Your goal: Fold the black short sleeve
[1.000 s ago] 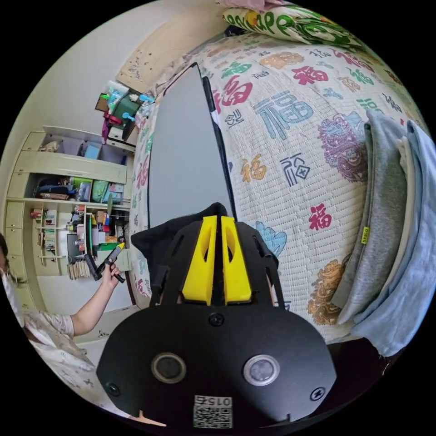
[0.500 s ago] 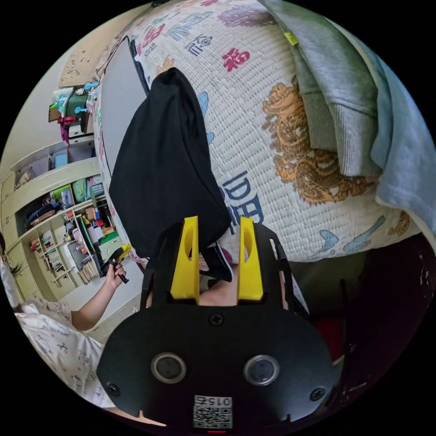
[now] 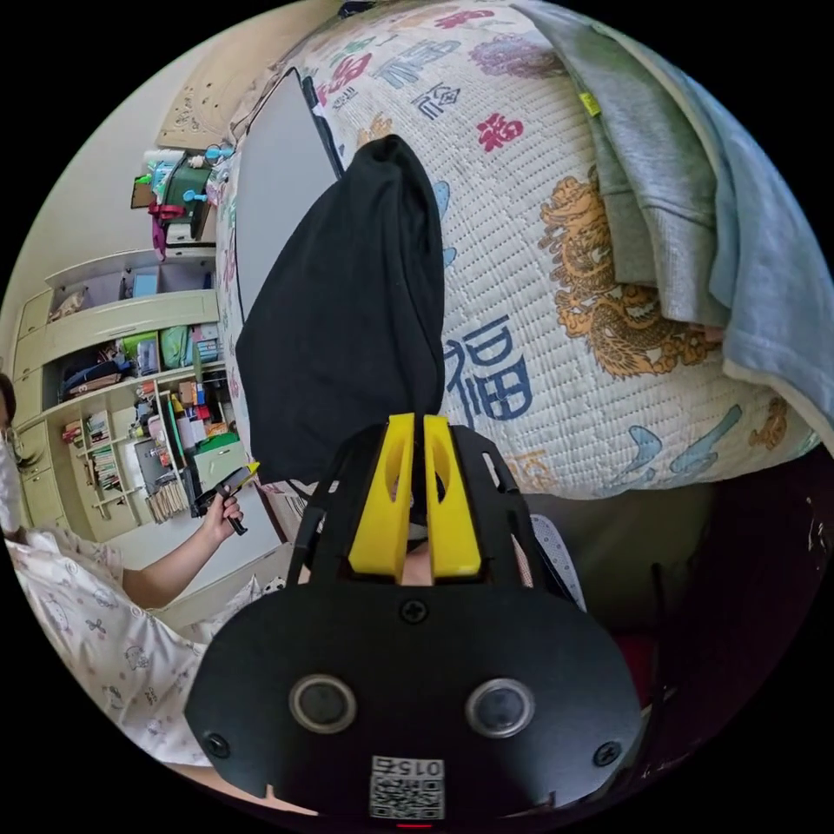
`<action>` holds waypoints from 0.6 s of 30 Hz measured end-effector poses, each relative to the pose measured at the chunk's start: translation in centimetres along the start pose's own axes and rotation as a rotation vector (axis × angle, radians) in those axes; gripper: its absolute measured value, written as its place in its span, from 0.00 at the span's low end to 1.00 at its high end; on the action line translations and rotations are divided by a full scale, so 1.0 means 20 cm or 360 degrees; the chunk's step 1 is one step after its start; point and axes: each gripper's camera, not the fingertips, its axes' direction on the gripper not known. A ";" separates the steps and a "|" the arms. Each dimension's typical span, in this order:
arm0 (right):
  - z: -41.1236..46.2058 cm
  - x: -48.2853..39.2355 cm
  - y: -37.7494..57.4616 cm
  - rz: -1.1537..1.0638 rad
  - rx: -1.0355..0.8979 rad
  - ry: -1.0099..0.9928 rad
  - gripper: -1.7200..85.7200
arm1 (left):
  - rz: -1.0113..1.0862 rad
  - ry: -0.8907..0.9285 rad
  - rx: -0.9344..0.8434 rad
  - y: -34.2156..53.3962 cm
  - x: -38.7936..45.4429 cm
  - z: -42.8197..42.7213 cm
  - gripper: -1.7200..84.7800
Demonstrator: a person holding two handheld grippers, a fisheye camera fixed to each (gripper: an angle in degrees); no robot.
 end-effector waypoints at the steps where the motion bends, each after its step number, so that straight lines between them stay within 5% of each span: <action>1: -0.04 0.00 0.00 -0.0005 0.0017 0.0013 0.04 | 0.0012 0.0001 0.0008 0.00 0.00 -0.03 0.01; 8: -0.37 0.21 -0.11 0.0158 0.0072 0.0163 0.06 | -0.0032 -0.0226 0.0015 0.00 -0.08 -0.23 0.04; 18: -0.33 0.52 -0.27 0.0460 -0.0113 -0.0340 0.14 | -0.0145 0.0406 -0.0068 0.00 -0.11 -0.23 0.11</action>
